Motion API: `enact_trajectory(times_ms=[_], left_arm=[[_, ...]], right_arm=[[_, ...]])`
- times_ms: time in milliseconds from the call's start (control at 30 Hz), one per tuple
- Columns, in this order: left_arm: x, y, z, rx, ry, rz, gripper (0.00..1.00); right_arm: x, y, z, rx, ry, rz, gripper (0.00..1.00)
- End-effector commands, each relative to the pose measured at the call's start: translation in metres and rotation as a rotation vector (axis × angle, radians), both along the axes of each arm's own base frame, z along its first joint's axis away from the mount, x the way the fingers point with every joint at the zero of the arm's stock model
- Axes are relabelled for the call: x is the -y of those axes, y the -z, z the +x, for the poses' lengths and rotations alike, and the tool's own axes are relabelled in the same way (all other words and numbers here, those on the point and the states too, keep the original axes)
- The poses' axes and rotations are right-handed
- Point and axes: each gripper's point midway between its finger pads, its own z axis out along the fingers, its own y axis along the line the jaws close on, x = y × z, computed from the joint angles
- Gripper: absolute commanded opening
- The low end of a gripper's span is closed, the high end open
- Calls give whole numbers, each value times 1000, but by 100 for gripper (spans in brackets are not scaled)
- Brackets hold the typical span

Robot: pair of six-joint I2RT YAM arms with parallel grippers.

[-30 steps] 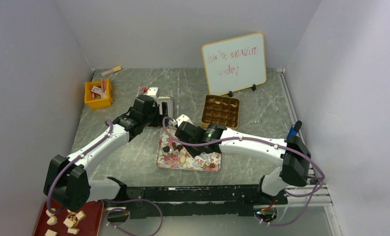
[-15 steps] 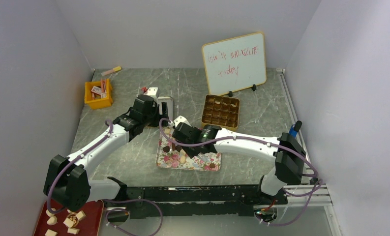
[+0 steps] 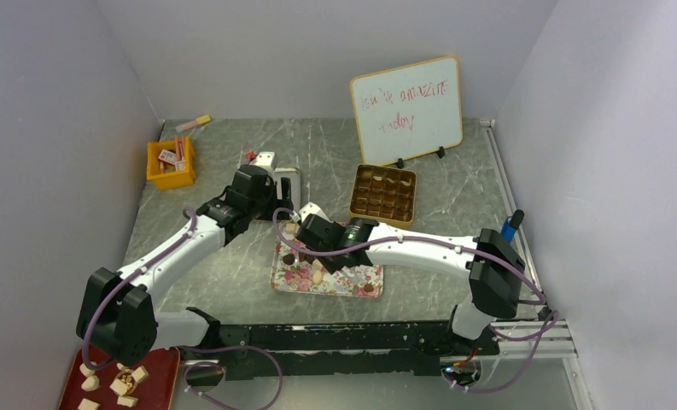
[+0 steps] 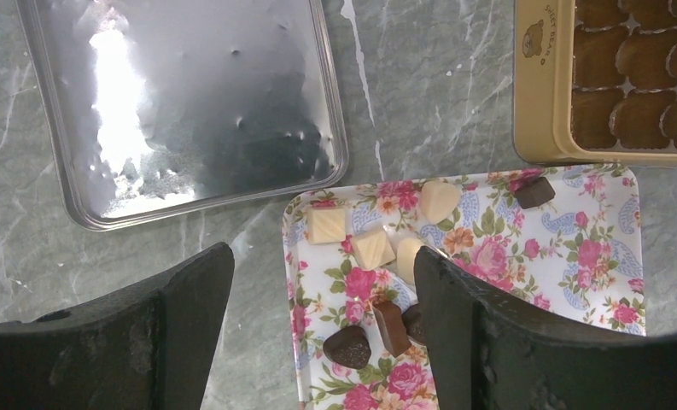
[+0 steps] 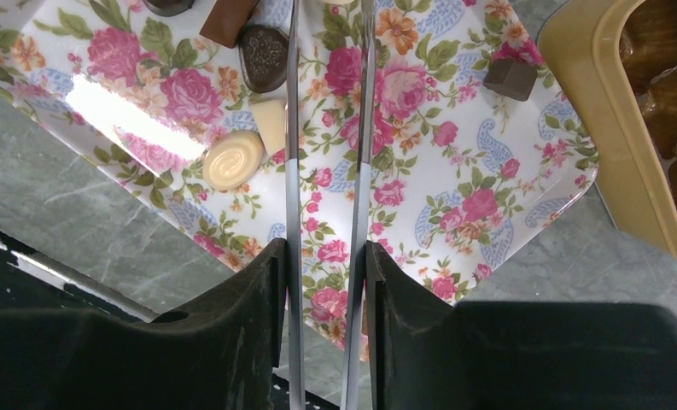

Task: Pack the chocolate
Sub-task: Pick up the fake chocolate from the plate, then place the fake chocolate in the packing box.

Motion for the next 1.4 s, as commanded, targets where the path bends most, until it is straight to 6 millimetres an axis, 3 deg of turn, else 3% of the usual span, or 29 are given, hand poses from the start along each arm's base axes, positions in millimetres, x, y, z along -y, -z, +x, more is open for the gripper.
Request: enact_trajectory(times_ms=[0, 200, 533, 733, 900, 1100, 1367], left_arm=[[1, -9, 7, 39, 1, 6, 82], [-2, -12, 8, 47, -13, 14, 82], [-1, -20, 15, 63, -36, 4, 82], [1, -23, 18, 69, -39, -3, 82], [5, -25, 22, 74, -33, -11, 82], [6, -27, 22, 75, -25, -17, 82], [4, -26, 19, 73, -19, -7, 82]], right_arm=[[-8, -22, 14, 72, 28, 56, 17], [-4, -41, 16, 97, 59, 91, 0], [4, -88, 14, 132, 106, 175, 0], [21, -123, 22, 209, 182, 201, 0], [51, -139, 56, 272, 316, 200, 0], [85, -138, 108, 305, 437, 202, 0], [100, -121, 159, 293, 495, 205, 0]])
